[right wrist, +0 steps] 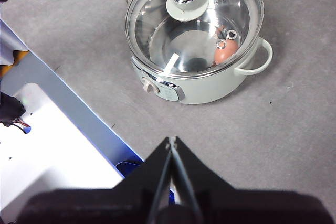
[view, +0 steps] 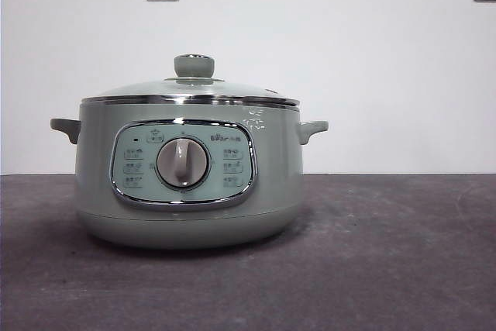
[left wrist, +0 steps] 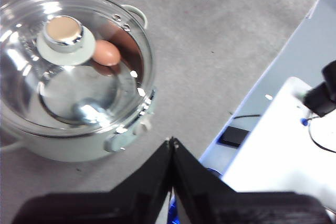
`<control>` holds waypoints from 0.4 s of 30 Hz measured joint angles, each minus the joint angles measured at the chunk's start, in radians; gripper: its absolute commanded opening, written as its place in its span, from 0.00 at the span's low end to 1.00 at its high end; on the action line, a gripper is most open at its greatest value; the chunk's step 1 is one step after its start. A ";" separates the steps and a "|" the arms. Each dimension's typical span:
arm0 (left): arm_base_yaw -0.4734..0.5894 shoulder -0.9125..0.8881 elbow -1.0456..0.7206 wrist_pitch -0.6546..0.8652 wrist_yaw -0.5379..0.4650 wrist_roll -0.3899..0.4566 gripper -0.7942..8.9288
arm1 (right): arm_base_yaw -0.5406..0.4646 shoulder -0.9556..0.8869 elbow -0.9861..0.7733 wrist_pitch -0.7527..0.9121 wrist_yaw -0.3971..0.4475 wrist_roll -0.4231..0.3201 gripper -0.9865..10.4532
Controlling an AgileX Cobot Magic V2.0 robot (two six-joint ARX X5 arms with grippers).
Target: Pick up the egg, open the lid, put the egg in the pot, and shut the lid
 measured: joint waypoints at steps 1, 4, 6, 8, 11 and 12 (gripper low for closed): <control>0.000 0.000 0.000 0.019 -0.021 0.006 0.08 | 0.000 0.000 0.000 0.000 0.000 0.000 0.09; 0.014 -0.003 -0.002 0.117 -0.106 0.021 0.08 | 0.000 0.000 0.000 0.000 0.000 0.000 0.09; 0.050 -0.019 -0.008 0.212 -0.149 0.042 0.08 | 0.000 0.000 0.000 0.000 0.000 0.000 0.09; 0.107 -0.052 -0.025 0.338 -0.154 0.067 0.08 | 0.000 0.000 0.000 0.000 0.000 0.000 0.09; 0.201 -0.140 -0.093 0.531 -0.155 0.090 0.08 | 0.000 0.000 0.000 0.000 0.000 0.000 0.09; 0.235 -0.179 -0.130 0.595 -0.155 0.093 0.08 | 0.000 0.000 0.000 0.000 0.000 0.000 0.09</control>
